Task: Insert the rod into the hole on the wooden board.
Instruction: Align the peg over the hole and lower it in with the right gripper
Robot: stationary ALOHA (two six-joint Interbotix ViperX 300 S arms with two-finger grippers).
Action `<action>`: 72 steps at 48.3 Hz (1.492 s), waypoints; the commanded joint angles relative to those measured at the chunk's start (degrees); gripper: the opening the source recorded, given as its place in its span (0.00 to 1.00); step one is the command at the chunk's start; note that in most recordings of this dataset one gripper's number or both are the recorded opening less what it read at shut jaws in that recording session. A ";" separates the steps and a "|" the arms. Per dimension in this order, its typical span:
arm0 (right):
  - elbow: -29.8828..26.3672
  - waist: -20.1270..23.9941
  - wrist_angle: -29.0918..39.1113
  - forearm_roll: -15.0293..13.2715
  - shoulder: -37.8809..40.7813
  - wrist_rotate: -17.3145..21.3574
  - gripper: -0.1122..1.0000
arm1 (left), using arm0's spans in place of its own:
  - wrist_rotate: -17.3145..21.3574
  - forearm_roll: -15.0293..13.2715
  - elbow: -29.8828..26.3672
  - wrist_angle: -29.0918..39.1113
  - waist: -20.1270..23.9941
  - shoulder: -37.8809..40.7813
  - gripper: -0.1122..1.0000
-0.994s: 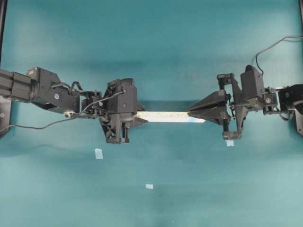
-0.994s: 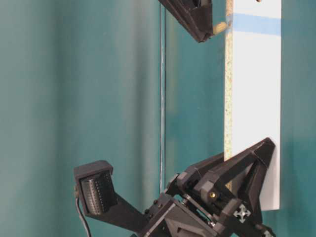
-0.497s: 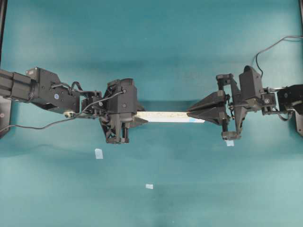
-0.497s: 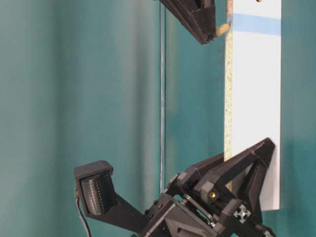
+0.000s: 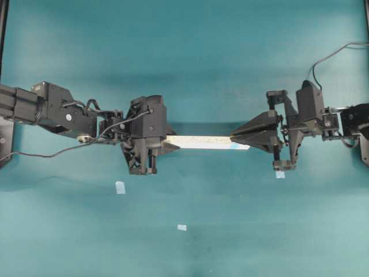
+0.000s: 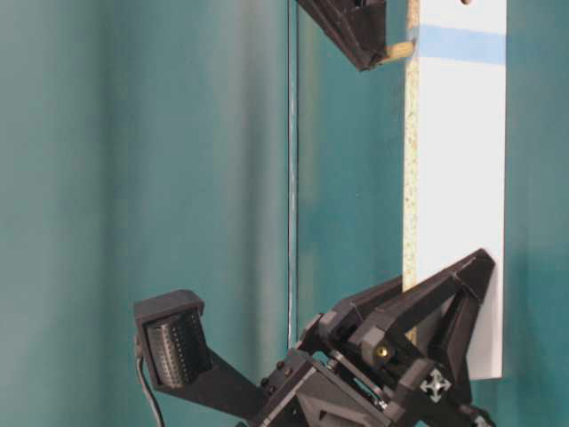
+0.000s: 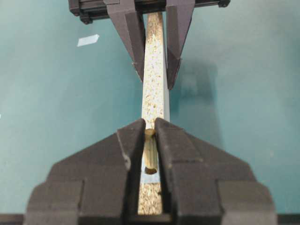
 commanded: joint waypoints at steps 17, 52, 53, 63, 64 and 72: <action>0.18 -0.09 -0.18 0.00 -0.70 0.00 0.19 | 0.35 0.09 0.00 0.35 1.05 -1.14 0.38; 2.20 0.79 5.62 -0.88 -4.57 0.09 0.19 | 0.35 0.09 0.26 0.35 1.05 -1.14 0.38; 2.20 0.79 5.80 -0.97 -4.66 0.09 0.19 | 0.35 0.09 0.26 0.35 1.05 -1.23 0.38; 0.97 0.79 7.29 -0.97 -4.66 -0.18 0.19 | 0.35 0.09 0.35 0.35 1.05 -1.14 0.38; 0.88 0.79 7.47 -1.05 -4.66 -0.26 0.19 | 0.35 0.09 0.35 0.35 1.05 -1.14 0.38; -0.09 0.88 9.49 -2.20 -4.66 -0.26 0.19 | 0.35 0.09 0.35 0.35 1.05 -1.14 0.38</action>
